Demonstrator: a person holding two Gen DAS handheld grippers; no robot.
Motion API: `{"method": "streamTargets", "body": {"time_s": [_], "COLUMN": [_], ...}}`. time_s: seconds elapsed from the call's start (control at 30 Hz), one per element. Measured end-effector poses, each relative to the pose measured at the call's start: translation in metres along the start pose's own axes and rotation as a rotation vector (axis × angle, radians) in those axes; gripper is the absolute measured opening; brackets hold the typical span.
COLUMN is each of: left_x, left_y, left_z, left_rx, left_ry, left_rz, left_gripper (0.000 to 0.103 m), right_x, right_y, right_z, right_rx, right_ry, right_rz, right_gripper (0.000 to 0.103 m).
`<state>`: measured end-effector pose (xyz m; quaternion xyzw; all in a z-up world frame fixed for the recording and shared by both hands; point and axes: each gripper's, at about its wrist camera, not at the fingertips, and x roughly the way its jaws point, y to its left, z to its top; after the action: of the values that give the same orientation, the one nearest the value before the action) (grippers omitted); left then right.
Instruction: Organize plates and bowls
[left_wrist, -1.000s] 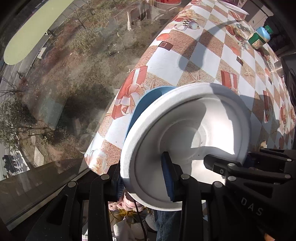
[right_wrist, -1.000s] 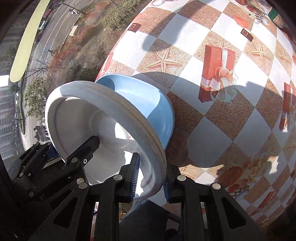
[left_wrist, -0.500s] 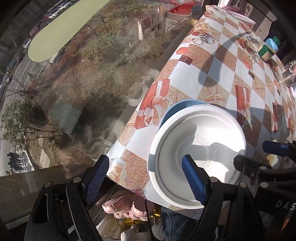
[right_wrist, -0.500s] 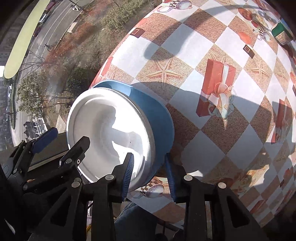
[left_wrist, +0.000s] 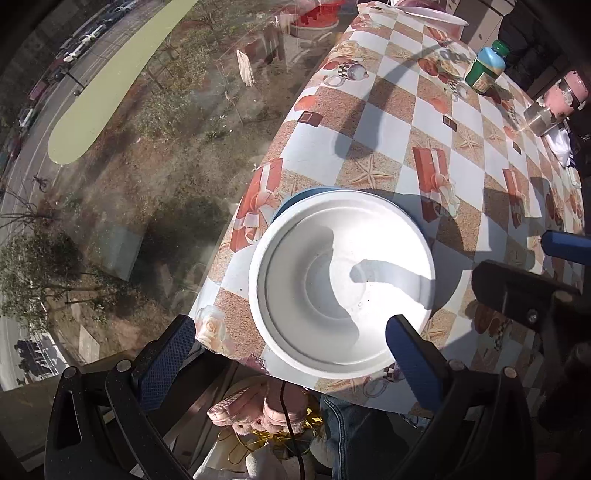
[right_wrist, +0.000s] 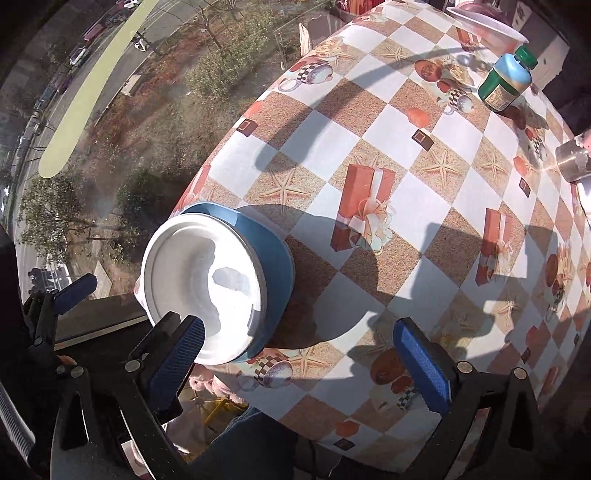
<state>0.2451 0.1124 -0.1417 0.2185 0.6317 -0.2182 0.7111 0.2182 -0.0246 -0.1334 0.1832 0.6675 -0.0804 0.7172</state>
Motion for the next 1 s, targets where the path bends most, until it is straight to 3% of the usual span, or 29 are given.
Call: {"method": "streamTargets", "body": {"time_s": [0.1, 1.0], "left_x": [-0.004, -0.017], "left_y": [-0.005, -0.02], "left_z": [-0.001, 0.004], "left_rx": [0.02, 0.073], "left_ry": [-0.002, -0.029], "left_rz": [0.012, 0.042], "left_gripper": [0.103, 0.103], "right_x": [-0.015, -0.027], "right_y": [-0.007, -0.012], "right_z": [-0.005, -0.021], "right_rx": [0.017, 0.035], "right_ry": [-0.024, -0.011], "right_rz": [0.001, -0.02], "right_gripper": [0.103, 0.103]}}
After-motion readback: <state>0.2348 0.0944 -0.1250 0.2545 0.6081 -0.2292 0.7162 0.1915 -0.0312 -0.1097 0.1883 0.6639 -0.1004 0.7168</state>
